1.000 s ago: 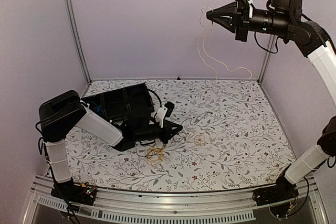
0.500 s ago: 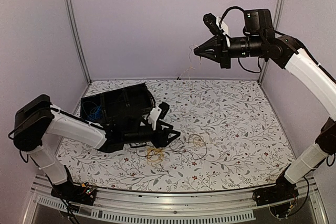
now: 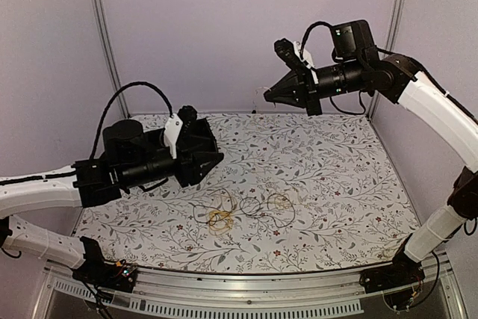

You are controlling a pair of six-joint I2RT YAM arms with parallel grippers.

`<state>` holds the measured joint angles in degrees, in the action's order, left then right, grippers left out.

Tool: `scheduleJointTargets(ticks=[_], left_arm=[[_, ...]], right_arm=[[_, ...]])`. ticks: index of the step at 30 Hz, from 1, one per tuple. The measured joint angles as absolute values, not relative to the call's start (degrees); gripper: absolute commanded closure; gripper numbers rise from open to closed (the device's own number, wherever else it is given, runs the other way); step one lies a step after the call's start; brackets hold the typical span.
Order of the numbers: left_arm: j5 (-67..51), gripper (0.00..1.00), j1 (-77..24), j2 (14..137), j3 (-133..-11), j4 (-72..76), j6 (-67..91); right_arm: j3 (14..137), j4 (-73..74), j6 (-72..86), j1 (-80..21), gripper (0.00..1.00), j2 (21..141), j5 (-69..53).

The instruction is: Untangle the cables

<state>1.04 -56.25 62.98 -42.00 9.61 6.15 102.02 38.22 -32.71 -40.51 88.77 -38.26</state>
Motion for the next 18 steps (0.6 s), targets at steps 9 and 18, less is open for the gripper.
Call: scheduleJointTargets(ticks=[9, 18], left_arm=[[-3.88, 0.44, -56.25, 65.78, -64.42, 4.40, -5.65], [-11.27, 0.48, -56.25, 74.02, -75.07, -11.51, -13.80]], right_arm=[[101.71, 45.34, -38.26, -46.94, 1.00, 90.37, -39.62], [101.73, 46.35, -38.89, -47.68, 1.00, 90.39, -39.57]])
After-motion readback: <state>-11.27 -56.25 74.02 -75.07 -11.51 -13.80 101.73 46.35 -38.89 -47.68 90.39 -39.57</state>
